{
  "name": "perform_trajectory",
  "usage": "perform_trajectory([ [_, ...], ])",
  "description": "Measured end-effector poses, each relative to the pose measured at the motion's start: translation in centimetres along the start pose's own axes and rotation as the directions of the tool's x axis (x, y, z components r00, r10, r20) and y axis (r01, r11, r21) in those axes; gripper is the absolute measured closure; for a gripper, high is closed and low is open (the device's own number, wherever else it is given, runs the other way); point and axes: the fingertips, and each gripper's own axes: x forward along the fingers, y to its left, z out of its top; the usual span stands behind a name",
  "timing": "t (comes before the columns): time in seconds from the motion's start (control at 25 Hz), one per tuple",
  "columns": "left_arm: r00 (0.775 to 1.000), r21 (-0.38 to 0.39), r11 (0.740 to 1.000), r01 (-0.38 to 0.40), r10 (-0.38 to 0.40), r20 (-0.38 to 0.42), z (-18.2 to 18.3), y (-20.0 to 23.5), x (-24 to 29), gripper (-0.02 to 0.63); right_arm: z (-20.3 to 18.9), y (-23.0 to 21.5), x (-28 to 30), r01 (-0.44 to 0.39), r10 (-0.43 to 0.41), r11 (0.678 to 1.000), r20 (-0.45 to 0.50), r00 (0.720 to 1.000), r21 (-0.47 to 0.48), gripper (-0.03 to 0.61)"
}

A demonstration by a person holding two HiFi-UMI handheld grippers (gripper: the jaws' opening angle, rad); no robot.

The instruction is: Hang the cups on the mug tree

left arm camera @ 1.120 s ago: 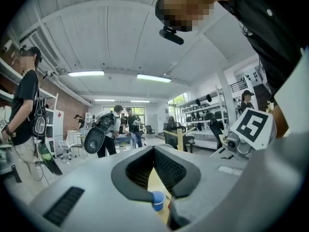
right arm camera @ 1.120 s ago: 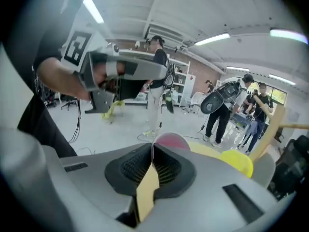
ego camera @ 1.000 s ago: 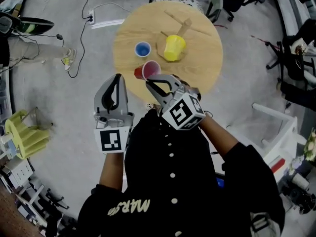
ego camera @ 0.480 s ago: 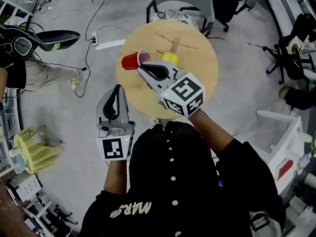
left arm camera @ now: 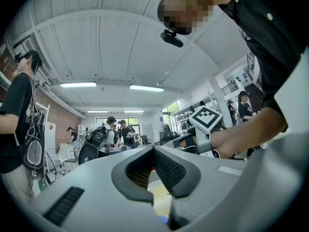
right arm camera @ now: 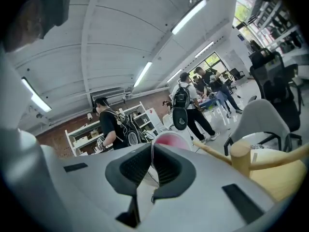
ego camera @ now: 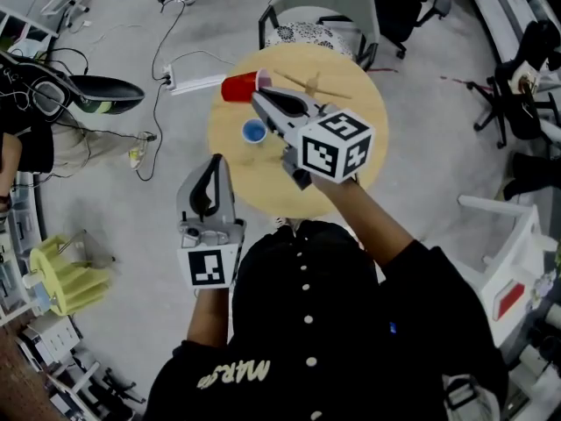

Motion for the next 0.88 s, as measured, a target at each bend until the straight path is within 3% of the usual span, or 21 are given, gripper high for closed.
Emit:
perform_trajectory([
  [0.4,1.000,-0.007,1.000,0.026,-0.026,-0.004,-0.5,-0.3,1.4,0.618,0.8,-3.3,-0.8,0.098,-0.110,0.977,0.050,0.993,0.191,0.560],
  [0.88,0.998,-0.010,0.998,0.065,-0.065,-0.017,-1.4,-2.3,2.4,0.618,0.8,-5.6,-4.1,0.168,-0.212,0.942,0.126,0.969,0.290,0.560],
])
